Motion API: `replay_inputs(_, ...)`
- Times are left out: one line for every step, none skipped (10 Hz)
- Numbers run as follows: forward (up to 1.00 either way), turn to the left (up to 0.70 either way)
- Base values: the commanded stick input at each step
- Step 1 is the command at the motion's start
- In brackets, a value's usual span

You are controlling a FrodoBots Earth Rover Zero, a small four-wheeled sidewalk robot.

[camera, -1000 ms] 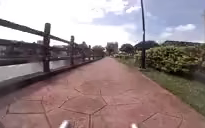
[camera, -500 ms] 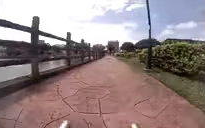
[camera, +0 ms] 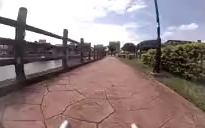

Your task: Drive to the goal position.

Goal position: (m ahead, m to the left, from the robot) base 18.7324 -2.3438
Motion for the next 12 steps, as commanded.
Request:
replay_inputs(1.0, -0.38)
replay_inputs(1.0, -0.02)
replay_inputs(1.0, 0.0)
replay_inputs(1.0, 0.0)
replay_inputs(1.0, 0.0)
replay_inputs(1.0, 0.0)
replay_inputs(1.0, 0.0)
replay_inputs(1.0, 0.0)
replay_inputs(1.0, 0.0)
replay_inputs(1.0, 0.0)
replay_inputs(1.0, 0.0)
replay_inputs(1.0, 0.0)
